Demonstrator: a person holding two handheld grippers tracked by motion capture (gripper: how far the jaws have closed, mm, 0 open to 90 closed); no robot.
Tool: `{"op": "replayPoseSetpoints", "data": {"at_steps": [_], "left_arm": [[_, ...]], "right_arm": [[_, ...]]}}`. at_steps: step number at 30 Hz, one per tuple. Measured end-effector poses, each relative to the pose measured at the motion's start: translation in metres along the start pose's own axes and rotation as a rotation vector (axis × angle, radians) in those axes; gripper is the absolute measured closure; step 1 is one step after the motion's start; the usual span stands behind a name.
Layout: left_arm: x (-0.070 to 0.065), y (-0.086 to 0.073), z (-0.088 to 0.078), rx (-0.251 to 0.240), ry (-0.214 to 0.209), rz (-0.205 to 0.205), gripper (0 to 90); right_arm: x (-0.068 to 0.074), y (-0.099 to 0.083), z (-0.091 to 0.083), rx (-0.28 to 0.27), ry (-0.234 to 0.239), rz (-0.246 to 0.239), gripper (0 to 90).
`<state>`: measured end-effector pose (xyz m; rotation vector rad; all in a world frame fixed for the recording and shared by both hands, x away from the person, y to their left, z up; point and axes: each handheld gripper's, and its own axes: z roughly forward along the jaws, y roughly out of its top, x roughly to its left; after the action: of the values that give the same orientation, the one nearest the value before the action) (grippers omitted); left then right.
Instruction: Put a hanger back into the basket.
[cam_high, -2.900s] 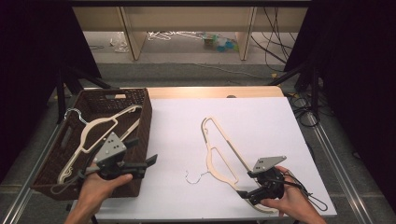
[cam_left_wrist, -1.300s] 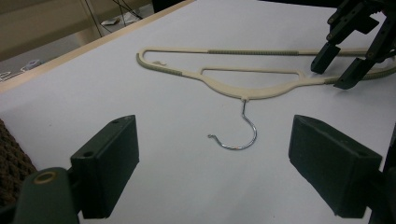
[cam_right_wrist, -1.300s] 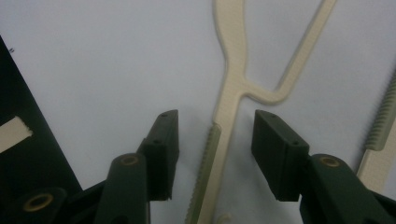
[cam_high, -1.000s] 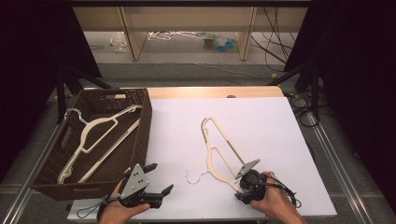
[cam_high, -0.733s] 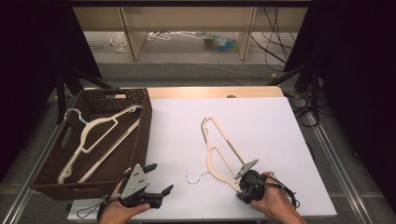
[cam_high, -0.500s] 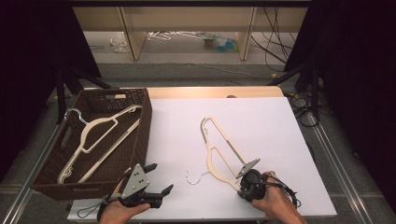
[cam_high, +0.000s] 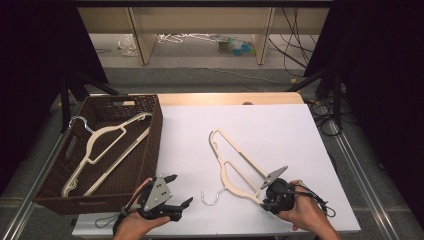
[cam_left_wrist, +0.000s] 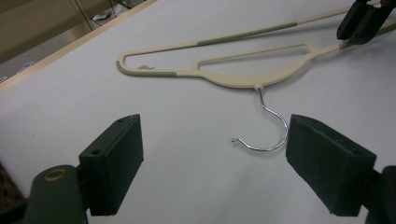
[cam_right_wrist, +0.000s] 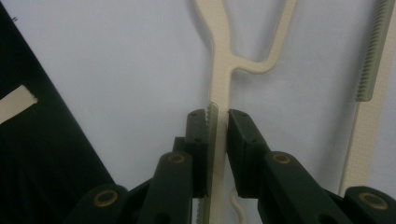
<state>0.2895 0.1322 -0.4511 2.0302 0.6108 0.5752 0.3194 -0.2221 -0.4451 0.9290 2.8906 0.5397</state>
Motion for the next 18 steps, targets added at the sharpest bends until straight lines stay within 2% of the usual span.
{"op": "replayPoseSetpoints", "data": {"at_steps": [2,3,4,5,6,7,8,9,12,14,17,18], "left_arm": [[0.001,0.008,0.016,0.009,-0.008,0.027,21.5],[0.001,0.008,0.016,0.009,-0.008,0.027,22.0],[0.002,0.012,0.024,0.036,-0.032,0.036,22.0],[0.003,0.016,0.031,0.073,-0.044,0.072,22.0],[0.002,0.02,0.038,0.098,-0.033,0.093,22.4],[0.0,0.023,0.044,0.123,-0.002,0.127,23.4],[-0.003,0.026,0.05,0.141,-0.009,0.156,24.1],[-0.005,0.028,0.056,0.149,-0.03,0.176,24.7],[-0.01,0.034,0.072,0.193,-0.038,0.285,25.3],[-0.011,0.035,0.08,0.204,-0.047,0.318,26.0],[-0.014,0.039,0.093,0.231,-0.064,0.395,27.1],[-0.016,0.04,0.098,0.232,-0.075,0.403,27.7]], "right_arm": [[0.001,0.0,-0.003,0.006,0.006,-0.01,79.2],[0.001,0.0,-0.003,0.006,0.006,-0.01,79.2],[0.001,0.0,-0.004,0.009,0.004,-0.017,79.1],[0.002,-0.001,-0.005,0.007,0.003,-0.025,79.2],[0.003,-0.001,-0.007,0.01,0.008,-0.019,79.1],[0.004,-0.001,-0.008,0.013,0.008,-0.019,79.2],[0.004,-0.001,-0.01,0.006,0.012,-0.028,79.1],[0.004,-0.001,-0.012,0.008,0.013,-0.026,79.2],[0.005,-0.002,-0.015,0.011,0.013,-0.033,79.2],[0.004,-0.002,-0.017,0.007,0.019,-0.045,79.2],[0.004,-0.003,-0.022,0.007,0.019,-0.044,79.2],[0.004,-0.004,-0.023,0.001,0.024,-0.045,79.2]]}}
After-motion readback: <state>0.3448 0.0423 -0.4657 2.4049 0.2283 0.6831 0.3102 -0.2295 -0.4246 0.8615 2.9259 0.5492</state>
